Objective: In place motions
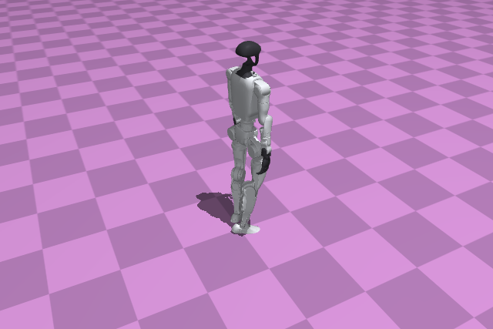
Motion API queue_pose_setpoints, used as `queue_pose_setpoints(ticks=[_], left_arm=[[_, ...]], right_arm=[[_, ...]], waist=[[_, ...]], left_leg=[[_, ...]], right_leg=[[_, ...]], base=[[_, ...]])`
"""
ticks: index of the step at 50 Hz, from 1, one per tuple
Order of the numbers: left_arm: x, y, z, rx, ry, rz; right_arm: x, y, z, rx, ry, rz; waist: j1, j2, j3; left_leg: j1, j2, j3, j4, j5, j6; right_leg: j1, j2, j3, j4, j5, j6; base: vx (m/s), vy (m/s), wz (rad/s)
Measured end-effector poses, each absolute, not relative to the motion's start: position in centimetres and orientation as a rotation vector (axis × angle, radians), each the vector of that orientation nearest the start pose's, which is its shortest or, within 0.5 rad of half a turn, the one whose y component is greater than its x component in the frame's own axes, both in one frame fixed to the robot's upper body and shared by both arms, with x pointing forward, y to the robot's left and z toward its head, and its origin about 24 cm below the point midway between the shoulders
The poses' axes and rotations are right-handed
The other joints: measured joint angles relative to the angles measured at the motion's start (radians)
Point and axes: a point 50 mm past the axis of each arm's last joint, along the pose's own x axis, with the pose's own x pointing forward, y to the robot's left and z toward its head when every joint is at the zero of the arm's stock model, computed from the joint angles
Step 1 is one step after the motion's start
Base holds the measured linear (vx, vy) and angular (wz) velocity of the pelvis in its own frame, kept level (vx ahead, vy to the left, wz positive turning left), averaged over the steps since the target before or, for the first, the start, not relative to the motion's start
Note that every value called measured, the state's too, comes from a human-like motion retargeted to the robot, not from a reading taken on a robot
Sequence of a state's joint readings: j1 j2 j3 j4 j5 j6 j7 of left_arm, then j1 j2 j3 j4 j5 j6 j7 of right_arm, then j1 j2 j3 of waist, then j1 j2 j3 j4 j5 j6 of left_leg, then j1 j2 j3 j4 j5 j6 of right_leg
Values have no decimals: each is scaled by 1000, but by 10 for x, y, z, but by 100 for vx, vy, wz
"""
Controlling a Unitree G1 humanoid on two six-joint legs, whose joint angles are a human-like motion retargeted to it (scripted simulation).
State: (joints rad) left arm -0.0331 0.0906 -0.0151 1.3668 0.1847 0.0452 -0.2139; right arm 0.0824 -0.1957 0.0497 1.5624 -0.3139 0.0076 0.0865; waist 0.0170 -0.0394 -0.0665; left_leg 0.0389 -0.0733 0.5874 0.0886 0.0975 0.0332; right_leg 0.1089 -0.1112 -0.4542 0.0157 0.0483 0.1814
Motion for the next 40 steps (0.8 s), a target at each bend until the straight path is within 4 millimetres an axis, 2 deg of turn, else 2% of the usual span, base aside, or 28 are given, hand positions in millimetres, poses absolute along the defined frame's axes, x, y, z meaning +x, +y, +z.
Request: queue_pose_setpoints(ticks=[3,5,7,8,10,13,18,21,24,28,31,33,35,38,40], left_arm=[[30,180,-180,36,1492,-179],[2,181,-181,5,1574,-148],[-28,182,-180,-3,1674,-100],[-41,184,-178,-4,1720,-69],[-66,188,-174,-6,1801,-17],[-109,191,-164,19,1945,-62],[-176,182,-137,45,2187,-180],[-200,173,-125,3,2257,-225],[-210,168,-119,-52,2287,-205],[-201,169,-125,-122,2240,-173],[-181,174,-137,-117,2150,-170],[-168,180,-143,-87,2100,-166],[-155,184,-148,-58,2065,-152],[-139,191,-154,-40,2013,-106],[-126,197,-158,-26,1975,-71]], right_arm=[[-2,-224,-174,-429,1628,214],[12,-221,-175,-450,1600,221],[33,-213,-175,-426,1554,240],[46,-208,-175,-404,1517,255],[80,-194,-173,-369,1405,304],[133,-174,-162,-384,1216,362],[209,-141,-127,-445,877,389],[243,-131,-103,-517,700,397],[261,-130,-88,-600,604,403],[259,-132,-90,-635,599,398],[241,-134,-105,-609,682,406],[219,-137,-121,-585,776,414],[190,-142,-138,-568,893,420],[140,-156,-160,-565,1093,437],[104,-168,-171,-572,1228,447]], waist=[[-33,-4,10],[-40,-18,20],[-38,-33,43],[-22,-39,65],[29,-36,116],[133,-39,155],[282,-50,188],[353,-66,211],[391,-76,231],[392,-74,221],[356,-71,196],[315,-73,166],[261,-83,129],[196,-92,60],[152,-69,7]], left_leg=[[-36,30,9,119,-12,-10],[-90,68,30,280,33,-10],[-173,167,37,529,158,-33],[-219,229,46,660,229,-27],[-342,327,-2,891,369,26],[-532,439,-49,1228,248,31],[-841,510,-140,1555,149,-49],[-943,544,-146,1634,115,-84],[-962,547,-136,1635,102,-94],[-872,529,-123,1548,105,-62],[-713,494,-88,1409,121,-21],[-585,440,-60,1272,135,7],[-442,337,-32,1075,166,8],[-230,161,-23,680,219,-29],[-113,48,-111,388,107,-92]], right_leg=[[0,0,40,-5,-17,-14],[8,-23,49,-6,-23,-13],[22,-40,21,-4,-33,-14],[30,-41,18,-1,-39,-15],[51,-15,30,-2,-51,-32],[56,10,61,0,-57,-68],[24,15,133,29,-46,-122],[3,-2,194,53,-32,-145],[3,-16,210,64,-26,-158],[14,-16,195,64,-28,-151],[30,-20,160,51,-34,-128],[41,-35,123,44,-37,-99],[48,-57,88,40,-39,-70],[46,-70,77,40,-43,-38],[40,-40,64,43,-48,-24]], base=[[-7,-8,13],[-8,-11,29],[-12,-14,53],[-16,-25,24],[-15,-32,-30],[-8,-23,-74],[-3,-9,-102],[2,-2,-95],[1,1,-26],[3,9,26],[3,12,51],[9,17,65],[11,21,68],[18,19,30],[23,21,37]])
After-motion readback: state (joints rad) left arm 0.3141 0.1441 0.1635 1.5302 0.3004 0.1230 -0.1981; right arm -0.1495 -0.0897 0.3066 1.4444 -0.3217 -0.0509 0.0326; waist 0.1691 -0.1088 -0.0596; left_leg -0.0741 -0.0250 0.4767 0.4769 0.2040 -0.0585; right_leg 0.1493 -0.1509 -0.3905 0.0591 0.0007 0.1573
